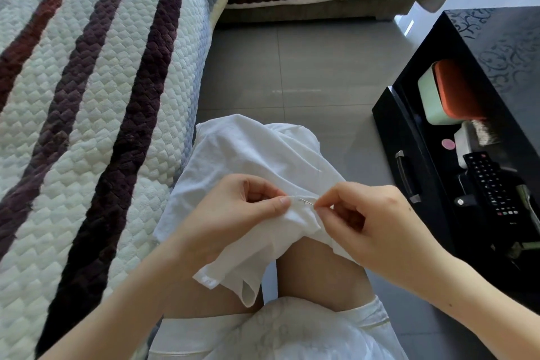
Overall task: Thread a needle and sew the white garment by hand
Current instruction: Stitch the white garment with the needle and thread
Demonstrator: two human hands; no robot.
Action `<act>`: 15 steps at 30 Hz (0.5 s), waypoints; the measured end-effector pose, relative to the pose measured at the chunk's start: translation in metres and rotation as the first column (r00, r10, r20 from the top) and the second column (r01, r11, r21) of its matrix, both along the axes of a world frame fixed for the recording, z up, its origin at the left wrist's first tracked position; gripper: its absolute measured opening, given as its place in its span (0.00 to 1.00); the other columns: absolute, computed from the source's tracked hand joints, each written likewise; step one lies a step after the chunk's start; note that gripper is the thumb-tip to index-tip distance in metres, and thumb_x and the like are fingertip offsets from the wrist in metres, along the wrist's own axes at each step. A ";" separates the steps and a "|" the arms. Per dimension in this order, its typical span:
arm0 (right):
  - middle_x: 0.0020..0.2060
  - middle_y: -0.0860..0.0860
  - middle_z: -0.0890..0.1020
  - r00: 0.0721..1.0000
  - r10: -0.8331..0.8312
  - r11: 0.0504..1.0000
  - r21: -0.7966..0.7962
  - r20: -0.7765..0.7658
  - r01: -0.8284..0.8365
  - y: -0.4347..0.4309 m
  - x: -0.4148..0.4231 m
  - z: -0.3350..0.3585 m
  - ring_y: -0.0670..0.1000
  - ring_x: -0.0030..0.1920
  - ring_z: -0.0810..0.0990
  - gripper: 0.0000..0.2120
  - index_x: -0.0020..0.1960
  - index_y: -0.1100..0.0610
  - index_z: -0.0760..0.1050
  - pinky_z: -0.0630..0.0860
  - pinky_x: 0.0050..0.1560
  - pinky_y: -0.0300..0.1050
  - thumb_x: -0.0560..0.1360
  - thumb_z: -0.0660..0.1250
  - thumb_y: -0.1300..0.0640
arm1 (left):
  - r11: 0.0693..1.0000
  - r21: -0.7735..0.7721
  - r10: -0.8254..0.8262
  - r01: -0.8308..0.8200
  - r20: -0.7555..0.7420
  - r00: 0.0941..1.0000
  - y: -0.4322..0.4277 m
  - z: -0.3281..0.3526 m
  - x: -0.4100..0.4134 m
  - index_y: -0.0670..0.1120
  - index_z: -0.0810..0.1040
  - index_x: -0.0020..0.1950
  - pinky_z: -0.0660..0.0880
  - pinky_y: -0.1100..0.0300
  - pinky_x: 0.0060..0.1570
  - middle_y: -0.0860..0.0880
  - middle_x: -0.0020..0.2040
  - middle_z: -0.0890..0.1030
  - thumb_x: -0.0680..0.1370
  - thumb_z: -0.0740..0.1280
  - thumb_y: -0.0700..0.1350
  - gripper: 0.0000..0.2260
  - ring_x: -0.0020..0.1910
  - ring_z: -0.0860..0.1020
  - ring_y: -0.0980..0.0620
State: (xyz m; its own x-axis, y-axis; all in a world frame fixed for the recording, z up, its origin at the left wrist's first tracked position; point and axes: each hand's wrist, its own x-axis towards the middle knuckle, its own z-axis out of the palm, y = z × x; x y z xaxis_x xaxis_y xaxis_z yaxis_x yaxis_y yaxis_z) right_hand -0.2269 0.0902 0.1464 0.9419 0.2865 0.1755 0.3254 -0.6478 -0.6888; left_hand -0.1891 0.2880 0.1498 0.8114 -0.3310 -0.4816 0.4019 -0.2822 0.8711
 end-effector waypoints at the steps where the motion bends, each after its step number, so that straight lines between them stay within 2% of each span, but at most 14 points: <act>1: 0.21 0.43 0.67 1.000 -0.007 1.000 -0.003 0.014 0.007 0.002 -0.001 0.001 0.47 0.23 0.65 0.04 0.37 0.56 0.78 0.63 0.26 0.32 0.69 0.67 0.62 | 1.000 -0.009 0.003 -0.003 0.002 1.000 -0.001 0.001 0.000 0.45 0.84 0.41 0.75 0.66 0.40 0.49 0.38 0.85 0.74 0.71 0.43 0.04 0.38 0.80 0.58; 4: 0.21 0.40 0.62 1.000 -0.020 1.000 -0.005 0.012 0.020 0.004 0.002 0.001 0.46 0.23 0.63 0.04 0.36 0.56 0.79 0.61 0.27 0.30 0.69 0.67 0.62 | 0.999 -0.032 0.009 -0.008 0.004 1.000 -0.002 0.002 -0.001 0.45 0.84 0.40 0.75 0.69 0.38 0.50 0.37 0.84 0.73 0.71 0.42 0.04 0.37 0.80 0.59; 15: 0.20 0.45 0.66 1.000 -0.008 1.000 -0.023 -0.025 0.007 0.005 0.005 -0.002 0.49 0.23 0.66 0.05 0.36 0.56 0.78 0.63 0.26 0.32 0.69 0.66 0.61 | 1.000 -0.029 0.003 -0.003 0.015 1.000 -0.001 0.003 -0.001 0.46 0.84 0.40 0.75 0.66 0.41 0.48 0.39 0.85 0.73 0.71 0.42 0.03 0.38 0.81 0.58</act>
